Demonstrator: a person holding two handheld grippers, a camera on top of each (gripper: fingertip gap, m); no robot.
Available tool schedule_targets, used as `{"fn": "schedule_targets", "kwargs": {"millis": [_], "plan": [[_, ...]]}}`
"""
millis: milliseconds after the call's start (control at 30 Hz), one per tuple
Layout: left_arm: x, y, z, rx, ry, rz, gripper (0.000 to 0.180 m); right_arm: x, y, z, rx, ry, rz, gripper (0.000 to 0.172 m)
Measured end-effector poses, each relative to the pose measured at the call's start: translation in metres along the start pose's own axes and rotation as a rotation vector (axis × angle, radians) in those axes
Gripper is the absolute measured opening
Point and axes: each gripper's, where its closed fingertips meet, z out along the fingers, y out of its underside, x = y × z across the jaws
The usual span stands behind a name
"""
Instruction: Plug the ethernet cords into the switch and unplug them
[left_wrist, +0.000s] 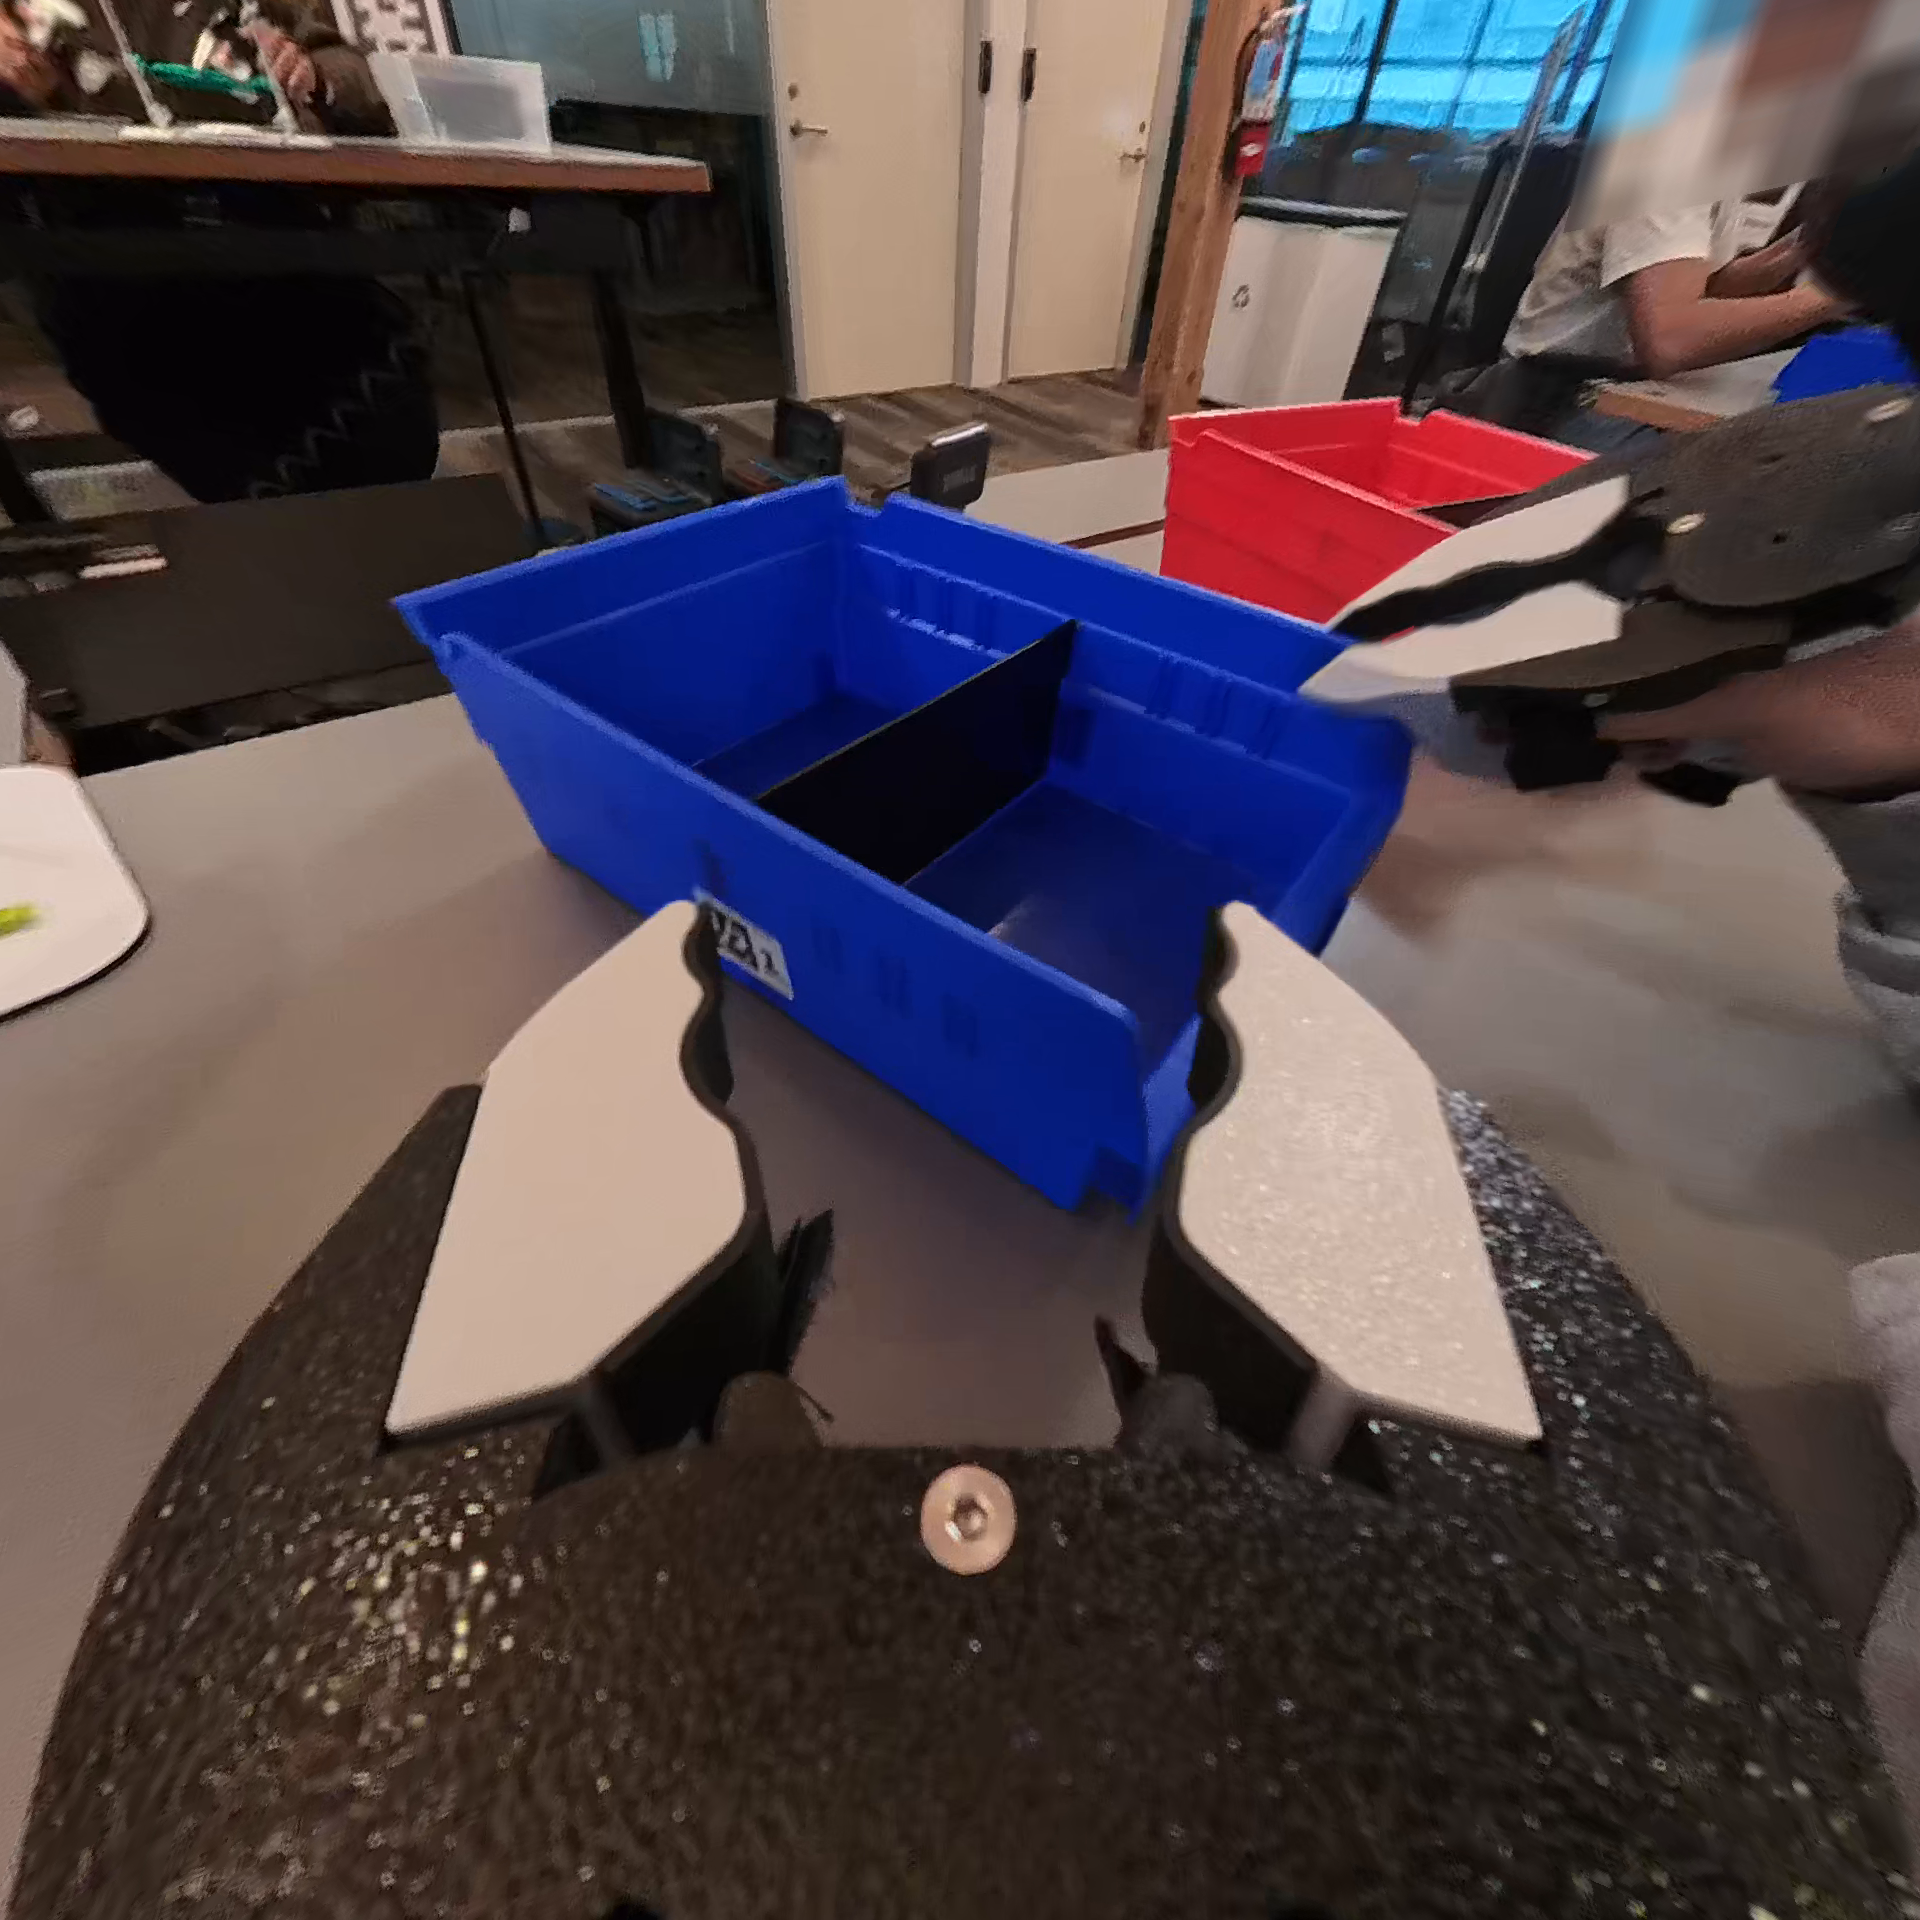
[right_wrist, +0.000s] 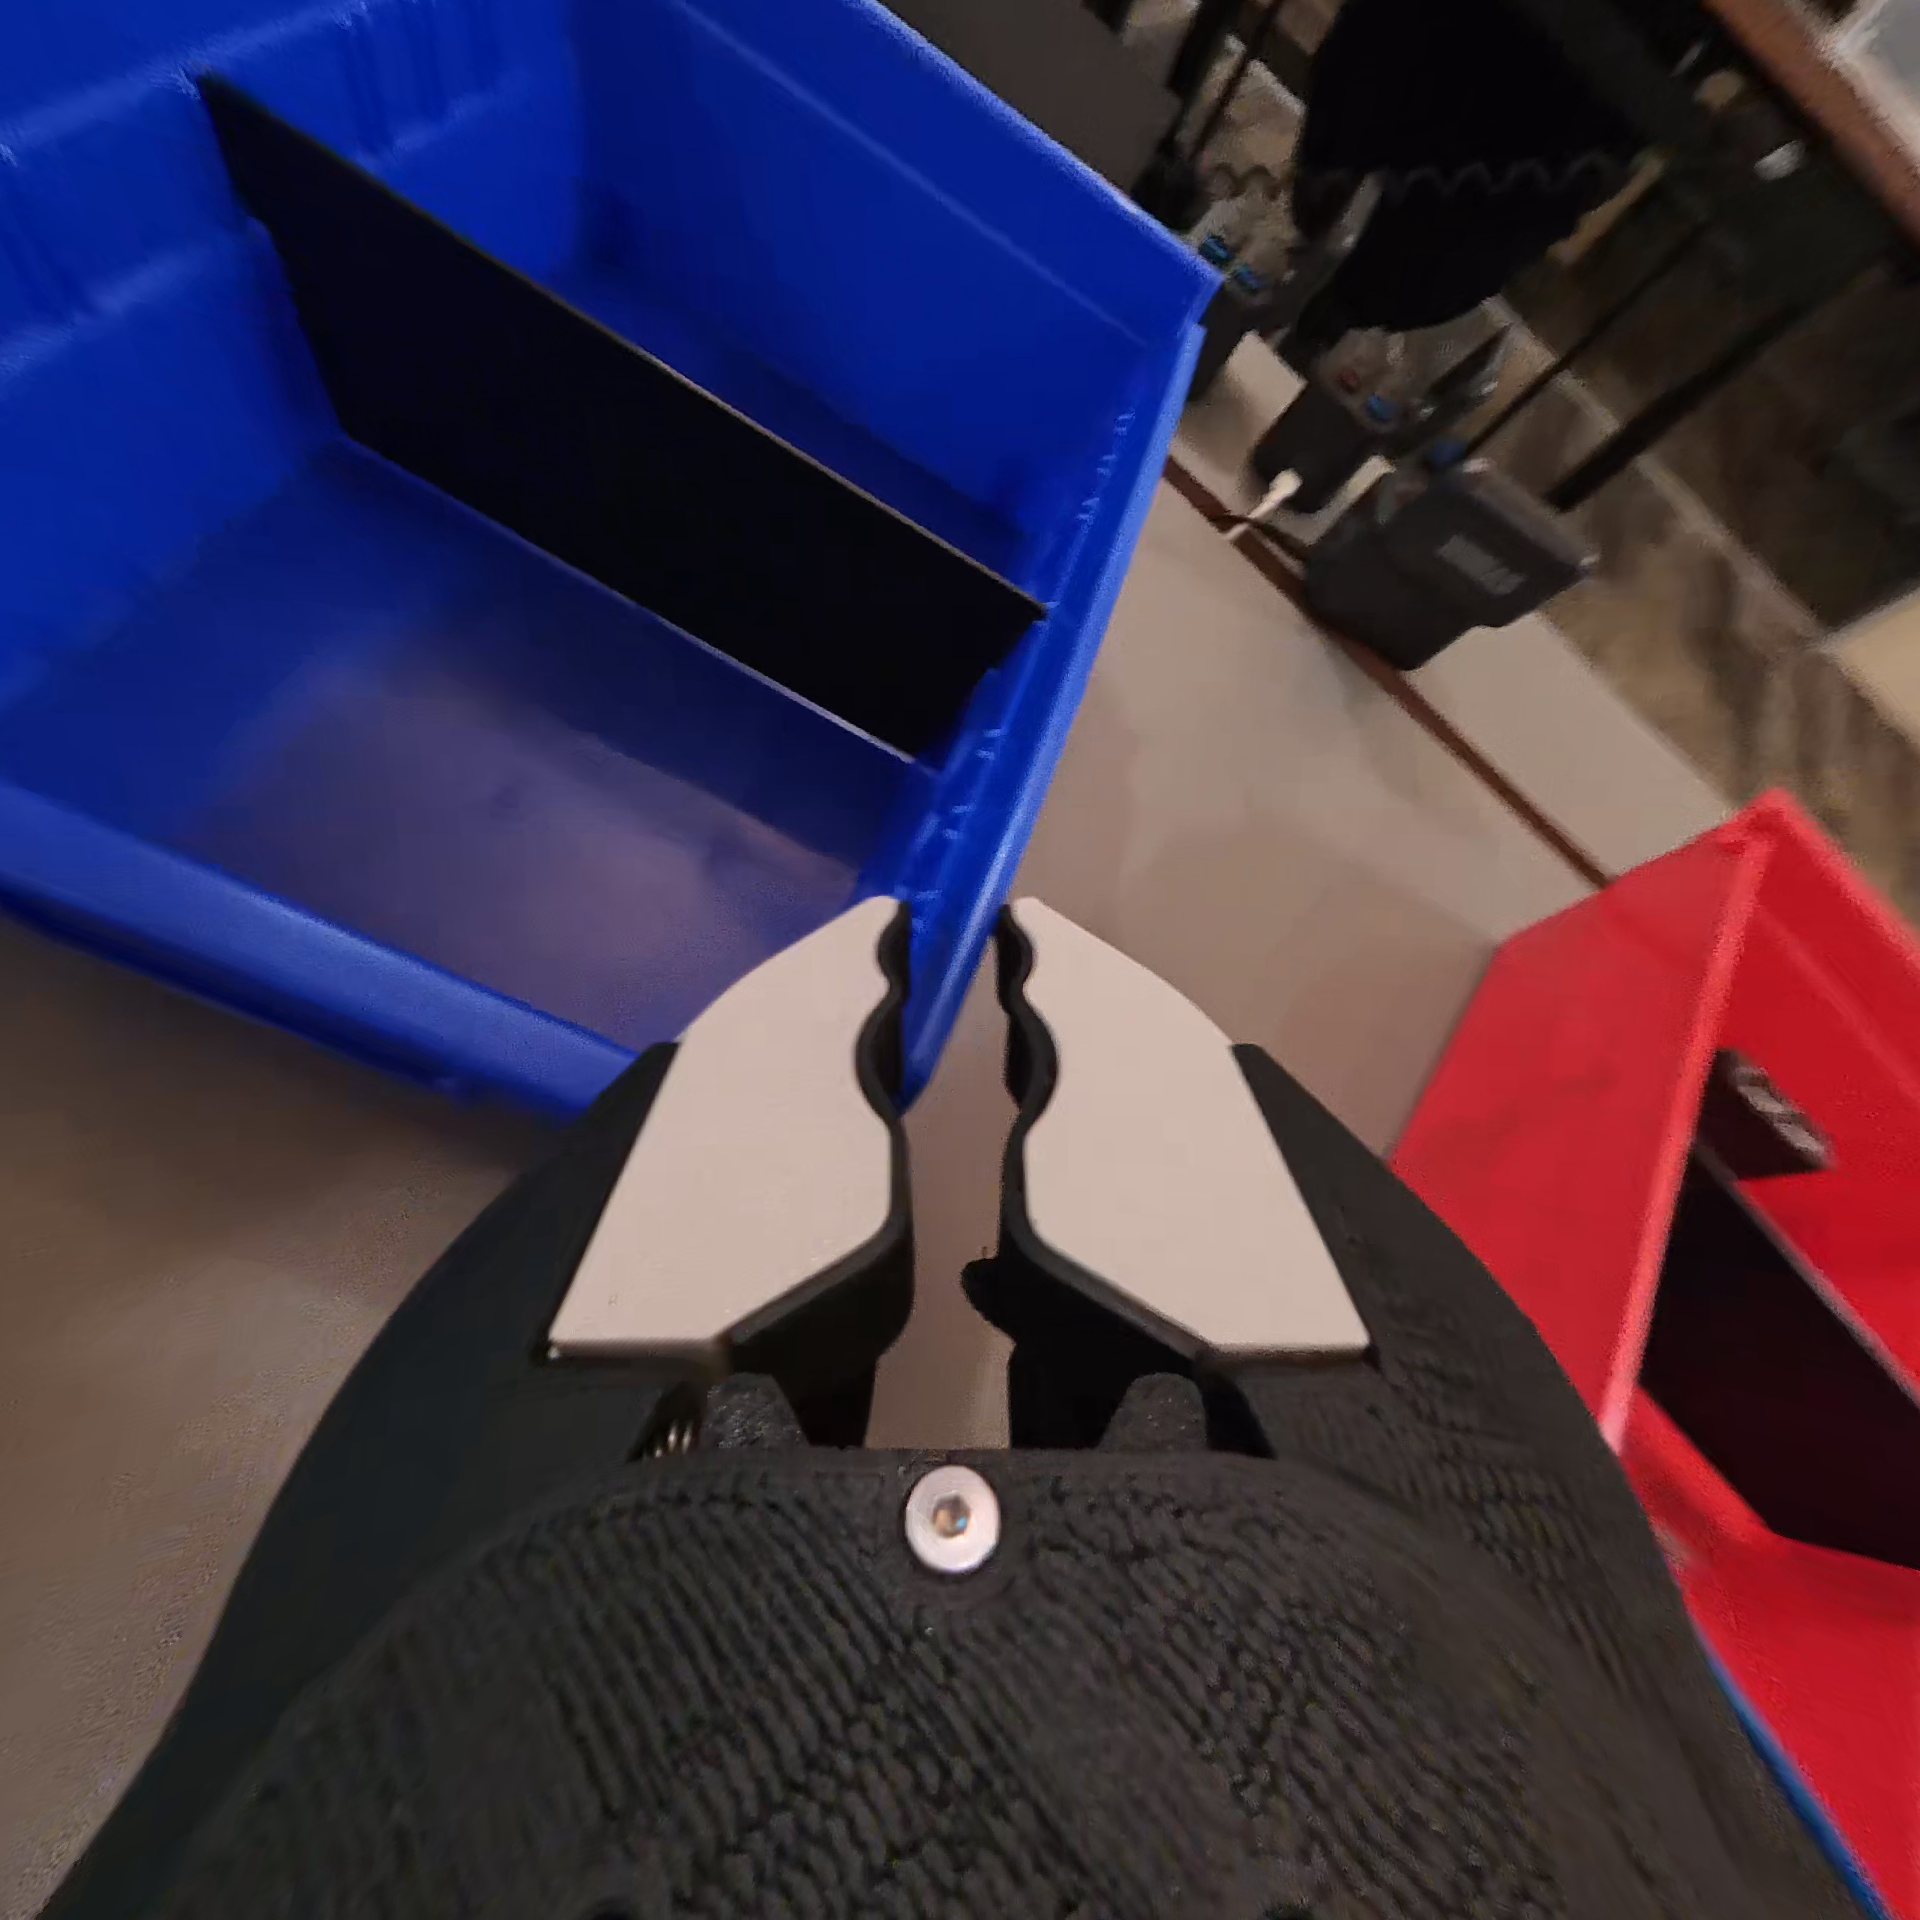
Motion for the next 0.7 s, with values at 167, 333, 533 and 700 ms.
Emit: {"fn": "schedule_targets", "kwargs": {"millis": [167,333,533,700], "plan": [[-0.024,0.013,-0.024,-0.107,-0.123,0.001,0.076,-0.012,-0.006,-0.003,-0.003,0.016,-0.024,0.011],[-0.04,0.011,-0.06,-0.087,-0.192,-0.024,0.074,-0.039,-0.02,-0.004,0.054,-0.061,0.012,0.013],[-0.052,0.029,-0.076,-0.129,-0.229,-0.091,0.076,-0.077,-0.041,-0.007,0.112,-0.134,0.011,0.013],[-0.049,0.035,-0.082,-0.142,-0.243,-0.122,0.083,-0.116,-0.063,-0.009,0.212,-0.2,0.033,0.015]]}}
